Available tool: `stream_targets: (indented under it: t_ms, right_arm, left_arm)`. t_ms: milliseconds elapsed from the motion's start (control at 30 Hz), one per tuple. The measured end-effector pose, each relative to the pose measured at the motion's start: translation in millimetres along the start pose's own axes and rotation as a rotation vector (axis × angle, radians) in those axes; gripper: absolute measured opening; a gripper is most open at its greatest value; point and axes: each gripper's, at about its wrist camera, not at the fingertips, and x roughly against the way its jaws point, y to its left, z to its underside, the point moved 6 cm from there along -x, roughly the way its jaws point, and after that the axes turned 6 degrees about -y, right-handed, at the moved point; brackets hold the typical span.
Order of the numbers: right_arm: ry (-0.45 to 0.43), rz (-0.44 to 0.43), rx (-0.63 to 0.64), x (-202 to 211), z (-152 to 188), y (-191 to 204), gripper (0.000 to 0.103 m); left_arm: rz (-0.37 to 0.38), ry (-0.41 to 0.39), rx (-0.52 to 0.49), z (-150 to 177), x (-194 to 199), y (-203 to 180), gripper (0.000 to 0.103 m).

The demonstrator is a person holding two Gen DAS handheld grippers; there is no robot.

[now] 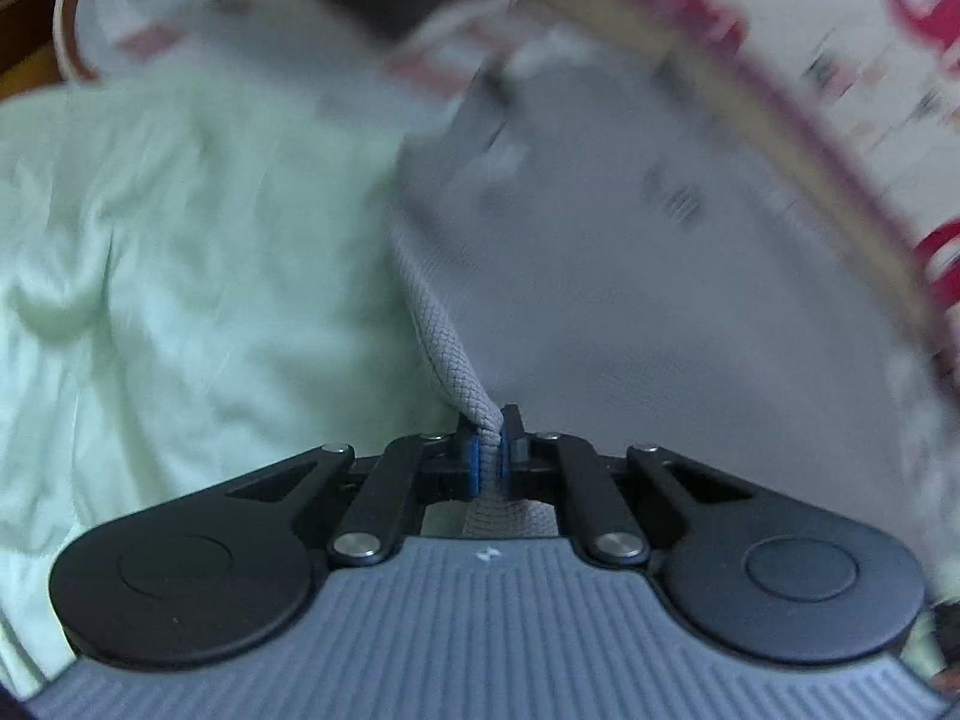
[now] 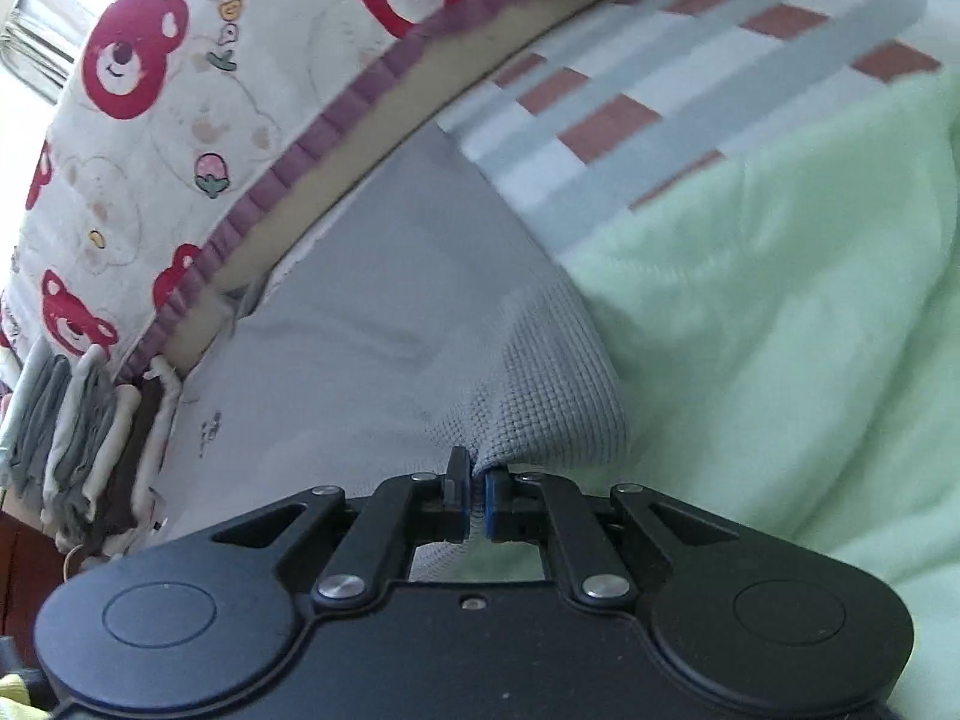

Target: Fold clothes

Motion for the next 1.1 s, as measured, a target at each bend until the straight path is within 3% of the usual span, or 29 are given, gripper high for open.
stream_targets:
  t_ms: [100, 367, 433, 500, 600, 700, 733, 767, 800, 833, 967, 1033, 1100]
  right_arm:
    - [0.014, 0.021, 0.000, -5, 3, -6, 0.008]
    - [0.018, 0.027, -0.036, -12, 5, -13, 0.013]
    - [0.011, 0.041, -0.056, -13, 5, -16, 0.026]
    - [0.003, 0.045, -0.071, -14, 5, -19, 0.029]
    - [0.004, 0.041, -0.107, -18, 7, -22, 0.039]
    - [-0.005, 0.022, -0.118, -20, 8, -21, 0.042]
    - [-0.008, 0.015, -0.122, -20, 8, -21, 0.042]
    - [-0.014, 0.003, -0.126, -20, 8, -20, 0.039]
    - [-0.029, -0.023, -0.132, -19, 7, -18, 0.015]
    - [-0.043, -0.049, -0.138, -17, 5, -16, 0.008]
    - [-0.072, -0.119, -0.109, -11, -8, 2, 0.008]
    - [-0.048, -0.085, -0.042, -15, -10, 7, 0.013]
    - [-0.016, -0.045, -0.054, -22, -6, 2, 0.020]
  left_arm:
    - [-0.001, -0.021, -0.019, -9, 8, -3, 0.006]
    - [-0.027, 0.117, 0.090, 17, -21, 22, 0.007]
    - [-0.033, 0.151, 0.106, 21, -29, 25, 0.017]
    - [-0.007, 0.190, 0.150, 28, -37, 27, 0.040]
    - [0.009, 0.212, 0.186, 37, -47, 27, 0.045]
    - [0.003, 0.185, 0.172, 37, -48, 23, 0.050]
    - [-0.004, 0.178, 0.166, 37, -48, 20, 0.050]
    - [-0.011, 0.170, 0.159, 37, -48, 18, 0.033]
    - [-0.018, 0.163, 0.153, 38, -48, 15, 0.003]
    - [-0.026, 0.140, 0.128, 36, -44, 11, 0.004]
    - [-0.064, 0.028, -0.044, 25, -25, -10, 0.004]
    - [-0.063, 0.041, -0.044, 27, -30, -11, 0.006]
    - [-0.059, 0.075, 0.025, 30, -41, -3, 0.010]
